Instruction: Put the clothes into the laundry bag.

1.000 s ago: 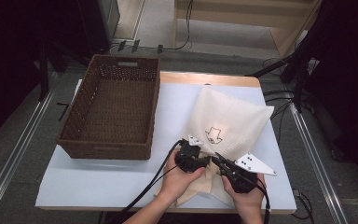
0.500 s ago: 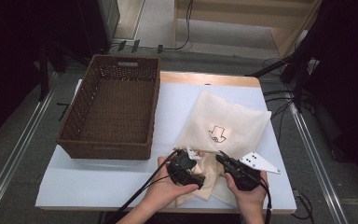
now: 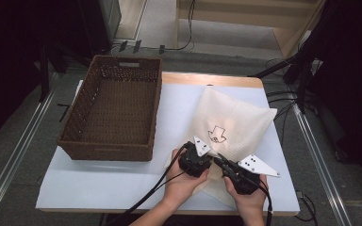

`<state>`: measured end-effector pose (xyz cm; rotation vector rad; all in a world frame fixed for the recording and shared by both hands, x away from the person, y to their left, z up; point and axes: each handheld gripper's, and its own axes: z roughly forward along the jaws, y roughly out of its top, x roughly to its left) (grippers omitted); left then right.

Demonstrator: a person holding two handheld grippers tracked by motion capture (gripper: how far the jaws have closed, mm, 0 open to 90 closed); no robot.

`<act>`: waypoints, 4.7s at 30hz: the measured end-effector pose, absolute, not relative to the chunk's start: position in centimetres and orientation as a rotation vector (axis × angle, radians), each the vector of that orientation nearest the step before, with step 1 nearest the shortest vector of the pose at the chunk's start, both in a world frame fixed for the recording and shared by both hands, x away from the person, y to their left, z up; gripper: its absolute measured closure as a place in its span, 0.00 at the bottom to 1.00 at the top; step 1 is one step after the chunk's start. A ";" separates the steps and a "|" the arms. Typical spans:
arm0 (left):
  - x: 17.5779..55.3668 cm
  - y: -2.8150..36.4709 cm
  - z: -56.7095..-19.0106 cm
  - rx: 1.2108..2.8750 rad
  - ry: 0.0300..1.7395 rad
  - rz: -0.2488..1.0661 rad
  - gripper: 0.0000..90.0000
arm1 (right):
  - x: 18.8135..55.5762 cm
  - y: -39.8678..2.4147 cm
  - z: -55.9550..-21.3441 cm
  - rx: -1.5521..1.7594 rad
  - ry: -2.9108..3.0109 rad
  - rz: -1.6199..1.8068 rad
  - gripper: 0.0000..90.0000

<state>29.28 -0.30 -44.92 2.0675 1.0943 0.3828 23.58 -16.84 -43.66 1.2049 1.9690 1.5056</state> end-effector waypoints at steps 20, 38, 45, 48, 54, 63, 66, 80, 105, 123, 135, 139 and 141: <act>24.8 0.9 -45.9 2.377 0.922 0.360 0.72 | 24.2 -17.9 -44.3 1.266 1.950 1.484 0.97; 28.9 1.0 -44.7 2.066 0.993 0.177 0.50 | 24.1 -18.3 -44.3 1.271 1.950 1.496 0.97; 25.9 5.3 -44.1 2.131 1.002 0.236 0.22 | 24.3 -18.6 -44.4 1.286 1.942 1.497 0.97; 25.1 6.1 -45.0 2.163 1.046 0.206 0.23 | 24.4 -18.5 -44.4 1.287 1.943 1.492 0.97; 24.5 4.1 -46.3 2.311 1.042 0.328 0.27 | 24.4 -17.9 -44.7 1.277 1.962 1.479 0.97; 25.2 -0.1 -45.9 2.342 0.917 0.256 0.88 | 24.2 -17.3 -44.8 1.263 1.987 1.482 0.97; 27.2 -0.9 -46.1 2.291 0.973 0.260 0.91 | 24.1 -17.0 -44.7 1.254 1.994 1.493 0.97; 29.3 -0.1 -46.3 2.116 1.026 0.260 0.72 | 24.5 -18.7 -45.7 1.379 1.937 1.484 0.97; 31.8 -2.4 -46.7 2.091 1.158 0.313 0.96 | 24.7 -18.7 -45.9 1.400 1.939 1.494 0.97; 29.6 3.9 -44.9 2.048 1.002 0.316 0.68 | 25.1 -19.0 -46.4 1.415 1.944 1.454 0.97; 30.3 3.3 -46.6 2.152 1.145 0.479 0.76 | 25.0 -18.4 -46.3 1.397 1.953 1.451 0.97; 31.3 2.1 -46.8 2.166 1.158 0.515 0.81 | 25.0 -18.5 -46.4 1.393 1.958 1.453 0.97; 31.7 1.7 -46.8 2.169 1.156 0.523 0.87 | 25.0 -18.5 -46.4 1.392 1.958 1.453 0.97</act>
